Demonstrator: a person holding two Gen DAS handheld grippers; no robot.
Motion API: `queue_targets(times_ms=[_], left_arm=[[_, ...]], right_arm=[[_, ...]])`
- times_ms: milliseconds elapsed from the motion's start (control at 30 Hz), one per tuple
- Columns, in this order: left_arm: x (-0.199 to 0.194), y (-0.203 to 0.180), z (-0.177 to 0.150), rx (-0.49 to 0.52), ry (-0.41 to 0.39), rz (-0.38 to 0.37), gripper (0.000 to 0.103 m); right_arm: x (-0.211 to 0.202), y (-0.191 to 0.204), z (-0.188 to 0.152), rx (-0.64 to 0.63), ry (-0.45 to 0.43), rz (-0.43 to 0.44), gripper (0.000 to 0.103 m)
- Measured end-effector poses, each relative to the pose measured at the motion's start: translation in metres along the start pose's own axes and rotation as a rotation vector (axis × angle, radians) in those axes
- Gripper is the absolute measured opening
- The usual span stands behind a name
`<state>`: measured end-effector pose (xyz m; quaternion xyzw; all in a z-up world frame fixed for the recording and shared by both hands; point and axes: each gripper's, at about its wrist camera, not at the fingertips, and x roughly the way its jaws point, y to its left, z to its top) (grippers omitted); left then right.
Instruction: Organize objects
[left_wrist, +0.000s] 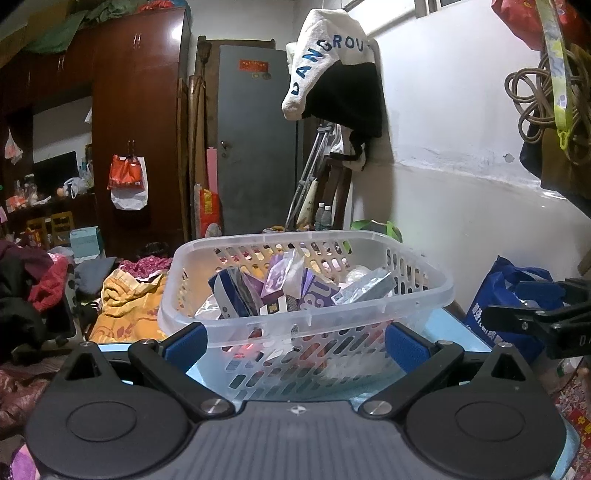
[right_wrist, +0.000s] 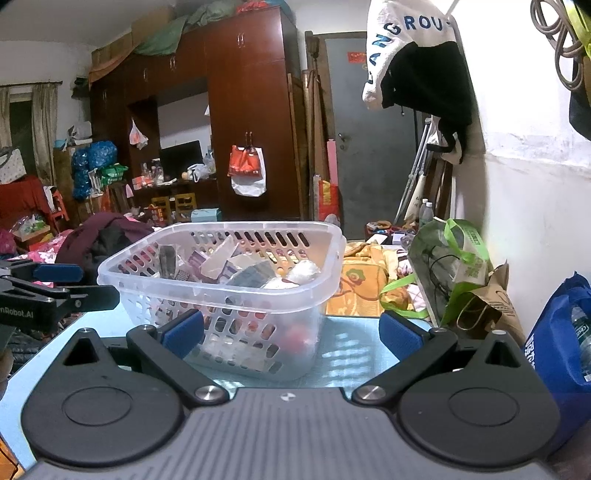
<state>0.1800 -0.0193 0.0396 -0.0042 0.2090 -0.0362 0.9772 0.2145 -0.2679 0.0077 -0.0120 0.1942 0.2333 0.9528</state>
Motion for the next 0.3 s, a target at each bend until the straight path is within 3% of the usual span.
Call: queue_targets(times_ms=[300], left_arm=[[-0.0065,-0.0091,-0.0007,0.026,-0.027,-0.003,0.103]], right_arm=[[0.0032,-0.0052,-0.0031,0.007,0.008,-0.002,0.103]])
